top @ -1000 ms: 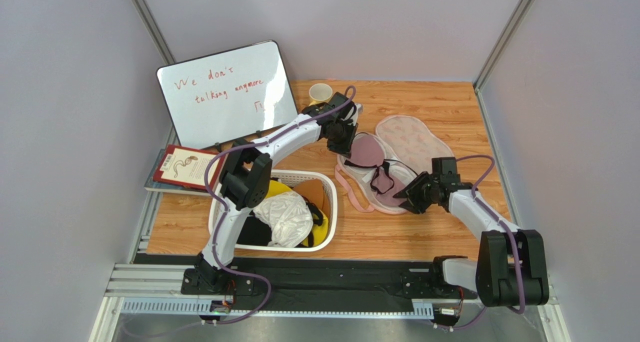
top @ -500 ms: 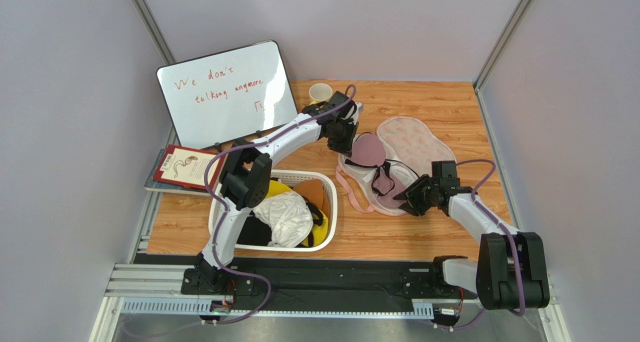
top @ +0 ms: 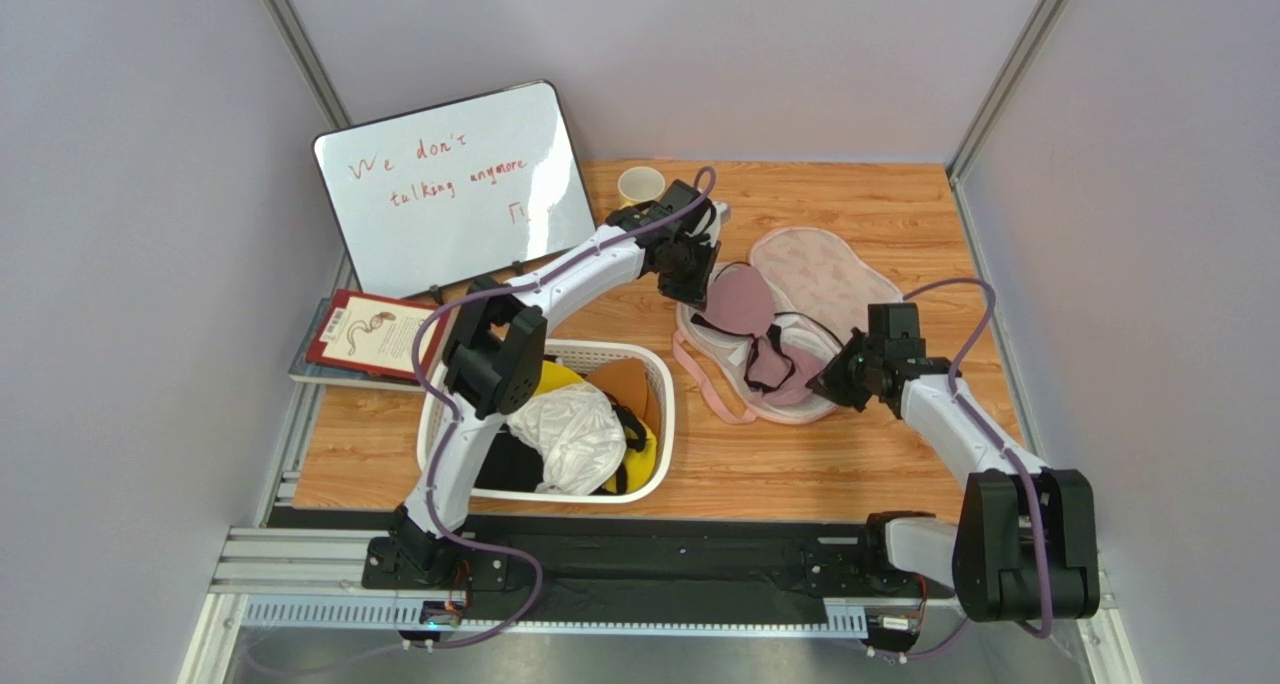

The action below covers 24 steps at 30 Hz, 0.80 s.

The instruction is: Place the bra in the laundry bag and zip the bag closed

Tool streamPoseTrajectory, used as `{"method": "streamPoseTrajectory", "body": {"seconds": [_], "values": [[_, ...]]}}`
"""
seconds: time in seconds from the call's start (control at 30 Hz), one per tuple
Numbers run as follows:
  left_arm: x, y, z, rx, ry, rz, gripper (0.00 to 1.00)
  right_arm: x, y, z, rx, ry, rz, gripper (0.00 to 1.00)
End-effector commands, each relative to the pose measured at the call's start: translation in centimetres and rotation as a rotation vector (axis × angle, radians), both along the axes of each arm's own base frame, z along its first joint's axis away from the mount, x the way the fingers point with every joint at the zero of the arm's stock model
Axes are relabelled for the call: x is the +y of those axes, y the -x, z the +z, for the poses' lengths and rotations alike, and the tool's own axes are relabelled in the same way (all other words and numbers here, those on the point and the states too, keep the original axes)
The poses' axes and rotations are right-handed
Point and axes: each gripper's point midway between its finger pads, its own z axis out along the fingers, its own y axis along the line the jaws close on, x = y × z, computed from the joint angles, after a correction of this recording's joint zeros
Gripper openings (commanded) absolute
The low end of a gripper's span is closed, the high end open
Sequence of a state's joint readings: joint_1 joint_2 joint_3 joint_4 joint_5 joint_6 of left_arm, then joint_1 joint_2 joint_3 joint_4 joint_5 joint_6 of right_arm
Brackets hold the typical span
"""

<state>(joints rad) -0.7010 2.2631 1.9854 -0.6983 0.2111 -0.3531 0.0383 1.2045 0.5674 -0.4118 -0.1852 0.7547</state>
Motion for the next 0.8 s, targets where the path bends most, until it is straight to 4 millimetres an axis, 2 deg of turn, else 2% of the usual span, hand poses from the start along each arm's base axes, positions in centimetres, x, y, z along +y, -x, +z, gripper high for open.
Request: {"method": "streamPoseTrajectory", "body": {"seconds": [0.0, 0.07, 0.2, 0.33, 0.5, 0.77], "values": [[-1.2, -0.9, 0.7, -0.039, 0.027, -0.022, 0.00, -1.9, -2.7, 3.4, -0.135, 0.173, 0.108, 0.00], [-1.3, -1.1, 0.5, -0.041, 0.025, -0.022, 0.00, -2.3, -3.3, 4.4, -0.149, 0.213, 0.140, 0.00], [-1.4, -1.5, 0.3, -0.045, 0.021, -0.014, 0.00, -2.4, -4.2, 5.0, -0.141, 0.239, 0.188, 0.00], [-1.6, -1.8, -0.1, -0.043, 0.017, -0.008, 0.00, -2.1, -5.0, 4.3, -0.098, 0.236, 0.221, 0.00], [-1.8, -2.0, -0.5, -0.038, 0.022, -0.007, 0.00, -2.8, -5.8, 3.8, -0.082, 0.277, 0.227, 0.00], [-2.1, -2.2, -0.5, -0.040, 0.027, -0.010, 0.00, -3.0, -5.0, 3.3, -0.048, 0.283, 0.221, 0.00]]}}
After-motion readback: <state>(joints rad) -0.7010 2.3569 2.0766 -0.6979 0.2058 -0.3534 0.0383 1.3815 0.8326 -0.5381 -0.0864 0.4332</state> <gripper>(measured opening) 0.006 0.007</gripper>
